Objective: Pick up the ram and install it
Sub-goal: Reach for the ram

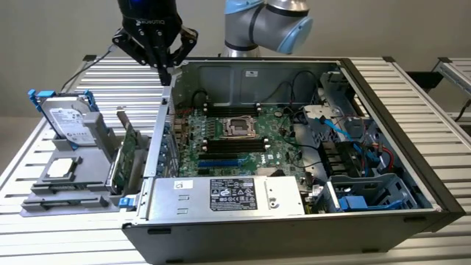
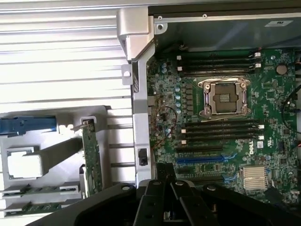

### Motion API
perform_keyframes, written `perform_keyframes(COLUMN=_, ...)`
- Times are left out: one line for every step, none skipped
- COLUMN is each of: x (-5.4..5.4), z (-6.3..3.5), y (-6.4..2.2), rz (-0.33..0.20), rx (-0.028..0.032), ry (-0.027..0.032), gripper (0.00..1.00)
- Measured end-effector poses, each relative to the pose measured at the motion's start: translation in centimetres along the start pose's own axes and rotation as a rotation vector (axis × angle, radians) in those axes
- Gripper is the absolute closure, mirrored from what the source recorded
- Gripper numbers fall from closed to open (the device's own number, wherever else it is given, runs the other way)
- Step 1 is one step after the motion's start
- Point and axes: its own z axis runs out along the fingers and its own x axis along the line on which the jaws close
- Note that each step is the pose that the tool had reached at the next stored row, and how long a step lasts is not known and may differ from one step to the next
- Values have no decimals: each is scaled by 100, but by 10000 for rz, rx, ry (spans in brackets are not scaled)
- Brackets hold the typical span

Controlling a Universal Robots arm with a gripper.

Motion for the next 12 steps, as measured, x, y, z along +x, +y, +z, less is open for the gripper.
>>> perform_keyframes(x=44, z=3, y=-15, rz=-1, rx=0, ry=0, gripper=89)
perform_keyframes(x=90, z=7, y=-31, rz=-1, rx=0, ry=0, gripper=89)
perform_keyframes(x=135, z=11, y=-47, rz=-1, rx=0, ry=0, gripper=89)
perform_keyframes(x=179, z=15, y=-62, rz=0, rx=1, ry=0, gripper=89)
perform_keyframes(x=223, z=19, y=-79, rz=0, rx=0, ry=0, gripper=89)
perform_keyframes(x=267, z=23, y=-95, rz=-1, rx=0, ry=0, gripper=89)
perform_keyframes(x=311, z=27, y=-112, rz=-1, rx=0, ry=0, gripper=89)
perform_keyframes(x=355, z=31, y=-128, rz=-1, rx=0, ry=0, gripper=89)
perform_keyframes(x=401, z=34, y=-147, rz=0, rx=0, ry=0, gripper=89)
perform_keyframes(x=440, z=37, y=-164, rz=-1, rx=-1, ry=-1, gripper=89)
perform_keyframes(x=476, z=40, y=-181, rz=0, rx=0, ry=-1, gripper=89)
perform_keyframes(x=509, z=44, y=-199, rz=0, rx=-1, ry=-1, gripper=89)
